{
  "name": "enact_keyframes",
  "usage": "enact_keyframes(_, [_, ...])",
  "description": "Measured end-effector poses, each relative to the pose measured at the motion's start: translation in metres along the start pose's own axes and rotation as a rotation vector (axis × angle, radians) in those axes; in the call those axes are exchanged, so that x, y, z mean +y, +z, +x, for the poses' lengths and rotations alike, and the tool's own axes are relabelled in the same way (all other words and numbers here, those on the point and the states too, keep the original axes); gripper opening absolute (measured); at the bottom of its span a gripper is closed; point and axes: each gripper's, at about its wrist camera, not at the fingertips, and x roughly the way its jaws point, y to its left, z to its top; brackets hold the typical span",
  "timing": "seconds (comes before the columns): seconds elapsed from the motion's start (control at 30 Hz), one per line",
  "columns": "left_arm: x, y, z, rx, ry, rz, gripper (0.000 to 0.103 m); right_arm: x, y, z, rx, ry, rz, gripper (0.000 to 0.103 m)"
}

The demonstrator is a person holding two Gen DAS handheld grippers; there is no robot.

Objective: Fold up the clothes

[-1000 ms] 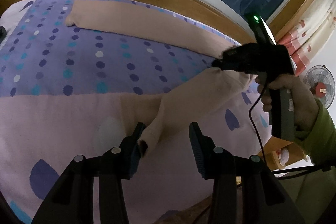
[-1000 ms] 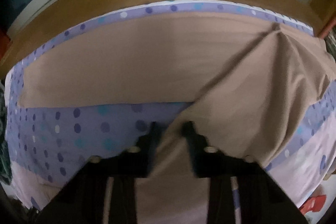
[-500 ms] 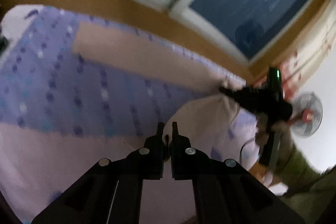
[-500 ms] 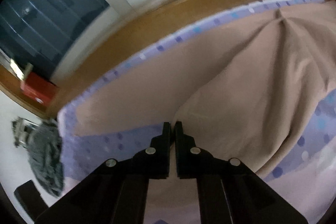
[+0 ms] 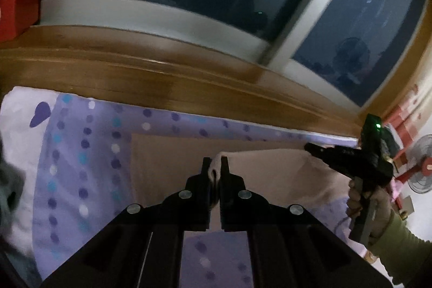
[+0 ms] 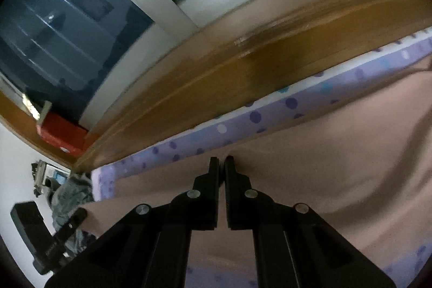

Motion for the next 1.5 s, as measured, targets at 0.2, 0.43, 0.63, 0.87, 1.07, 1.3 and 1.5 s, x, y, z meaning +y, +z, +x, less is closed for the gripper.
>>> enact_keyframes(0.2, [0.026,0.011,0.046,0.072,0.069,-0.019,0.004,-0.008,0.002,0.031,0.037,-0.027,-0.010,0.003])
enact_keyframes(0.43, [0.045,0.010,0.076,0.144,0.118,-0.061,0.010,0.002,0.001,0.032,0.052,-0.055,-0.087,0.013])
enact_keyframes(0.63, [0.050,0.013,0.054,0.120,0.208,-0.095,0.020,0.027,-0.006,-0.002,-0.010,-0.068,-0.208,0.051])
enact_keyframes(0.87, [0.044,-0.005,0.002,0.083,0.256,-0.105,0.022,0.055,-0.049,-0.011,0.090,0.077,-0.296,0.051])
enact_keyframes(1.07, [0.037,-0.033,-0.013,0.137,0.181,-0.080,0.025,0.095,-0.094,0.002,0.171,0.101,-0.311,0.051])
enact_keyframes(1.3, [0.047,-0.054,-0.013,0.268,0.107,0.139,0.025,0.147,-0.131,0.016,0.169,0.039,-0.232,0.051])
enact_keyframes(1.5, [0.063,-0.052,-0.027,0.289,0.060,0.303,0.026,0.182,-0.151,0.013,0.192,-0.036,-0.166,0.051])
